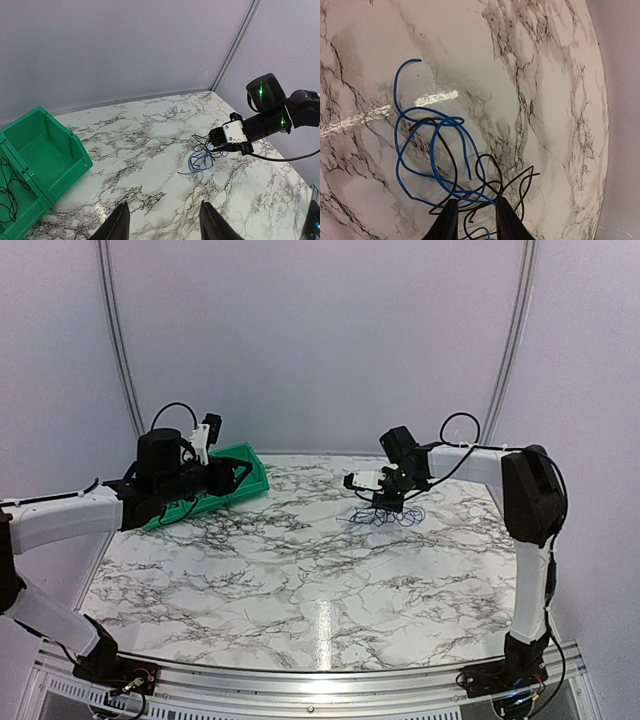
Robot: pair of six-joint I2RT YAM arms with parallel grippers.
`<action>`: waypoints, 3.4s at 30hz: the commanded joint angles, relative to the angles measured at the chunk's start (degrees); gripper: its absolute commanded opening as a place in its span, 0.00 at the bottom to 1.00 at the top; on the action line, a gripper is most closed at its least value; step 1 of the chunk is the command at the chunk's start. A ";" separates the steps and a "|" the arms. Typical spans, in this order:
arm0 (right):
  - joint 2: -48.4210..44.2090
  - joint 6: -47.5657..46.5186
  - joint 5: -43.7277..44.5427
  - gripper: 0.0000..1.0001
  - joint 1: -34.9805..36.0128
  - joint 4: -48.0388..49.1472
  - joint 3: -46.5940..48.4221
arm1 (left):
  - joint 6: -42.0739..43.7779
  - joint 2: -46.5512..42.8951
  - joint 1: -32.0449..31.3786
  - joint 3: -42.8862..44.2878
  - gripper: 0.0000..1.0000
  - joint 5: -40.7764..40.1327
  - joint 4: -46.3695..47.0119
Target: Untangle the cables
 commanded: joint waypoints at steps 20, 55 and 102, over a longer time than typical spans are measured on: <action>5.17 -0.07 11.85 0.26 -0.22 0.23 6.52 | -0.98 -2.52 -0.26 1.58 0.50 2.21 -0.31; -27.15 18.04 -18.27 0.00 8.33 -6.26 5.07 | 4.30 3.29 -20.70 3.13 0.56 -13.58 6.16; -37.94 22.81 -26.46 0.00 7.92 -6.70 9.78 | -12.32 48.36 -27.32 14.01 0.51 -23.56 56.03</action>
